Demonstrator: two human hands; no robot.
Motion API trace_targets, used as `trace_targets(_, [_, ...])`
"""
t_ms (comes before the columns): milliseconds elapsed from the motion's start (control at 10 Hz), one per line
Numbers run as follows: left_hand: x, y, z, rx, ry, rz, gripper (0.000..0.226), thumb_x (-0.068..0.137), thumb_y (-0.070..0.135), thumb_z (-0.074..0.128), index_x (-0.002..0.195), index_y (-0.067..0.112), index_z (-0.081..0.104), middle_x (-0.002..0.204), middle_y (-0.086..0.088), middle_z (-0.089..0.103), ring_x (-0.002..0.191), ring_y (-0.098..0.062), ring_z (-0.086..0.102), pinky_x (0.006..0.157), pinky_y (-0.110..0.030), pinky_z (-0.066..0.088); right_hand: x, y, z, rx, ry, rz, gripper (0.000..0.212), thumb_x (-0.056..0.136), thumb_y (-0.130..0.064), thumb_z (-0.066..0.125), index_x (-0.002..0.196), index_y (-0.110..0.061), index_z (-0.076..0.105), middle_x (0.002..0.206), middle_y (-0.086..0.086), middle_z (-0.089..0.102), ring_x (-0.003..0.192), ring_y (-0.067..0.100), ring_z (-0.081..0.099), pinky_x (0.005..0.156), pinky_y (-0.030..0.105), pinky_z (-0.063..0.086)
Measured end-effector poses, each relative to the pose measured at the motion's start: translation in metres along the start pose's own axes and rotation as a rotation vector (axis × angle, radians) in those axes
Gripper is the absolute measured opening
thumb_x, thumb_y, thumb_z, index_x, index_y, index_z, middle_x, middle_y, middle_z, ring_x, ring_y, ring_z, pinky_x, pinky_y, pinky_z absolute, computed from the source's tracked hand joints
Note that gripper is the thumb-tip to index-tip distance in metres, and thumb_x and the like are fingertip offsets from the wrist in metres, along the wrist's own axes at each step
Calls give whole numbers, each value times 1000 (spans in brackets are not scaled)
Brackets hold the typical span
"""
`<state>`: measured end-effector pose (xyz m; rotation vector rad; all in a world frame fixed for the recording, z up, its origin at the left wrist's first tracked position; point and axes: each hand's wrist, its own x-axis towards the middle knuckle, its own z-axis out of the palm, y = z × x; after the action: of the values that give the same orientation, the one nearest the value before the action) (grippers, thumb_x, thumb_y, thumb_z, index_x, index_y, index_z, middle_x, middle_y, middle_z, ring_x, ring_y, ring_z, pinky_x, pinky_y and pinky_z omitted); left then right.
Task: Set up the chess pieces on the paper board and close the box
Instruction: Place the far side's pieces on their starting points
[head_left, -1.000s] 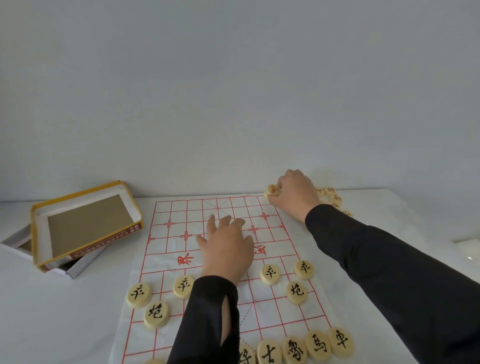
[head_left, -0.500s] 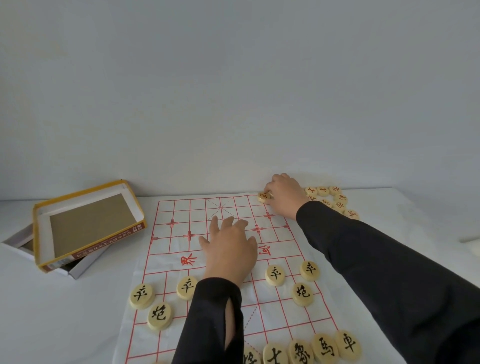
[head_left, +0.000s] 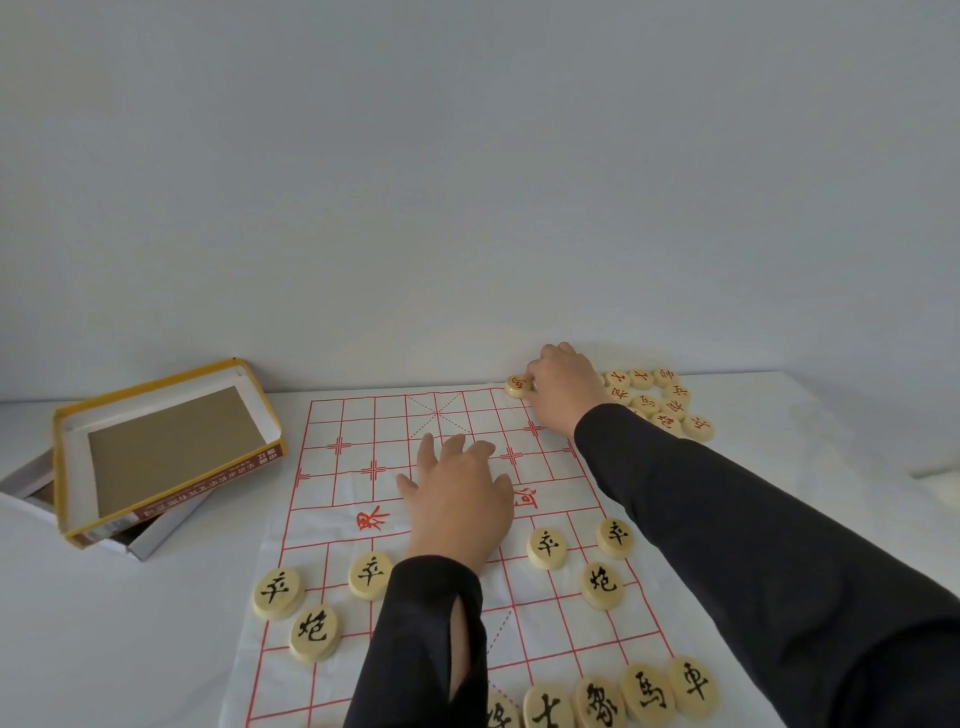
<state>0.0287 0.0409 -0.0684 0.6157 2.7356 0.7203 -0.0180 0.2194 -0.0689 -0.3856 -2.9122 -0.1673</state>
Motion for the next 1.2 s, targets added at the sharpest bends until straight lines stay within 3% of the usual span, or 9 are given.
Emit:
trace_targets(300, [0, 0, 1, -12, -15, -7, 45, 97, 33, 40, 141, 31, 32, 154, 3, 18, 144, -23, -1, 113, -54, 4, 3, -6, 6, 15, 48, 9, 32, 96, -32, 44, 112, -14, 65, 107, 4, 58, 103, 21, 46, 84, 32, 41])
trace_targets(600, [1, -1, 2, -8, -21, -1, 45, 97, 33, 41, 141, 30, 33, 155, 3, 18, 144, -23, -1, 113, -54, 4, 5, -6, 6, 21, 53, 6, 27, 95, -23, 49, 115, -18, 66, 106, 0, 66, 102, 19, 46, 82, 31, 41])
trace_targets(900, [-3, 8, 6, 45, -8, 84, 45, 97, 31, 40, 141, 27, 34, 154, 1, 20, 144, -25, 0, 113, -53, 6, -18, 10, -11, 255, 109, 2, 31, 94, -20, 47, 121, -13, 60, 123, 2, 60, 119, 20, 43, 99, 33, 35])
trace_targets(1100, [-10, 19, 9, 81, -12, 173, 48, 96, 30, 40, 143, 25, 30, 154, 1, 20, 144, -25, 0, 115, -52, 7, -50, 50, -20, 565, 151, 296, 34, 92, -3, 41, 116, -14, 63, 120, 8, 52, 111, 22, 51, 99, 29, 40])
trace_targets(1200, [-12, 22, 9, 86, -17, 183, 48, 97, 29, 40, 143, 25, 29, 154, 1, 19, 144, -25, -1, 115, -51, 6, -59, 75, -21, 638, 153, 421, 39, 89, 4, 39, 113, -14, 64, 123, 9, 54, 108, 22, 55, 89, 24, 41])
